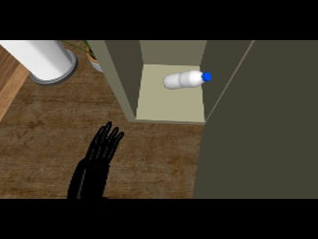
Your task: Pick up the bottled water, place it into the cabinet and close the cabinet
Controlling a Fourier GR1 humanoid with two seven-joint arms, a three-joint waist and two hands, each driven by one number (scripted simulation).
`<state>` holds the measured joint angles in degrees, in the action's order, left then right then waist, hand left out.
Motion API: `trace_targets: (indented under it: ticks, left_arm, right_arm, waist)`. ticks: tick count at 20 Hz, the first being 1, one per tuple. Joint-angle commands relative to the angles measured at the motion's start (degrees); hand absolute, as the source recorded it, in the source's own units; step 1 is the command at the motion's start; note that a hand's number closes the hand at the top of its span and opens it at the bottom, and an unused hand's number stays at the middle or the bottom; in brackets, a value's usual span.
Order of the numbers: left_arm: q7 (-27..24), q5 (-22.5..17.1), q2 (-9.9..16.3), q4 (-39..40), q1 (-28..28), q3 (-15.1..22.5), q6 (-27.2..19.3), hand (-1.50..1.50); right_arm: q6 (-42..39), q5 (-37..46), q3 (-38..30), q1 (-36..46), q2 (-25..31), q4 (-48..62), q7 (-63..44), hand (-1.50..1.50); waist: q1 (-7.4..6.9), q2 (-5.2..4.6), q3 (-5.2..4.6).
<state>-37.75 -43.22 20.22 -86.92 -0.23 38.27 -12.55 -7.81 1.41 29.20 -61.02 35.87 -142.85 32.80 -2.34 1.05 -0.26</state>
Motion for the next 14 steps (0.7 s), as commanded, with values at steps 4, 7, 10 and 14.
trace_targets:
  ticks: [4,7,10,14]
  left_arm:
    - [-4.5,-0.2,10.3,-9.0,10.2,-1.7,5.8,-1.5]
    - [-5.6,-2.6,16.2,-11.2,12.8,-6.0,9.7,-1.5]
    - [-7.8,-3.4,18.9,-11.0,16.2,-8.0,11.9,-1.5]
    - [-9.7,-5.2,23.5,-11.6,20.3,-10.1,17.7,-1.5]
  right_arm:
    - [-3.4,11.4,1.6,5.9,8.5,-9.4,-4.8,1.5]
    - [-2.7,11.9,3.6,9.2,8.8,-8.6,-6.5,1.5]
    - [-1.2,11.0,8.3,10.5,8.2,-12.0,-10.4,1.5]
    - [0.0,8.0,12.2,15.3,7.1,-10.2,-17.0,1.5]
  waist:
    - [-1.56,-0.01,-0.19]
    - [-1.64,-0.21,-0.19]
    - [-1.24,-0.36,-0.36]
    - [-2.44,-1.2,-0.36]
